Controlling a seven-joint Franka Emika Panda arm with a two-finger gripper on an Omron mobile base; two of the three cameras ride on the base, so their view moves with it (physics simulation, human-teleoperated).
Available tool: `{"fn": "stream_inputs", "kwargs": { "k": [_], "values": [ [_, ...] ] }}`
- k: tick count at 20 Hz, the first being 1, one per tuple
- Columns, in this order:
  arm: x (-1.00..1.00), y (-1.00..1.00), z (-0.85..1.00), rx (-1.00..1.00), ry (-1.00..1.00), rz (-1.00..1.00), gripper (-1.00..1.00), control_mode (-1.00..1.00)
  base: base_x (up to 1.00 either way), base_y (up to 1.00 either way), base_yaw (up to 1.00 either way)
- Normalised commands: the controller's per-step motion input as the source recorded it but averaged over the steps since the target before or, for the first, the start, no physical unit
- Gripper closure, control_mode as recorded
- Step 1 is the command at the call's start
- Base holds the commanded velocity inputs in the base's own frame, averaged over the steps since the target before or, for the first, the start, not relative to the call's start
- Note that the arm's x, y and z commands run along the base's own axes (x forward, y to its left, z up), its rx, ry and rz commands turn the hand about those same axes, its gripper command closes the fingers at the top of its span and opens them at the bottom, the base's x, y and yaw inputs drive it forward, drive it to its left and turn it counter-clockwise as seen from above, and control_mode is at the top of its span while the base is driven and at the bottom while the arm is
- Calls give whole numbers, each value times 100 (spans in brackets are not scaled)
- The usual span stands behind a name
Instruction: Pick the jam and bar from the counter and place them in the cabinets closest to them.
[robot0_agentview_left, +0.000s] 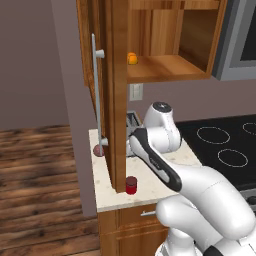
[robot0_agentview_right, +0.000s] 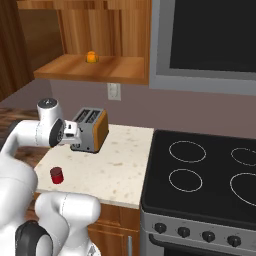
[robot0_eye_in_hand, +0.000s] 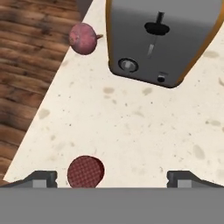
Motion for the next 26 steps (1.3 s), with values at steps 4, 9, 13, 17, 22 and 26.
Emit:
{"fn": "stream_inputs", "kwargs": {
  "k": [4, 9, 13, 17, 22, 26],
  "values": [
    [0, 13, -39, 0, 0, 1, -100, -100, 0, 0, 0],
    [0, 20, -22, 0, 1, 0, -100, -100, 0, 0, 0],
    [0, 27, -19, 0, 2, 0, -100, -100, 0, 0, 0],
    [0, 14, -12, 2, 0, 0, -100, -100, 0, 0, 0],
    [0, 0, -4, 0, 1, 0, -100, -100, 0, 0, 0],
    [-5, 3, -18, 0, 0, -2, -100, -100, 0, 0, 0]
  ]
}}
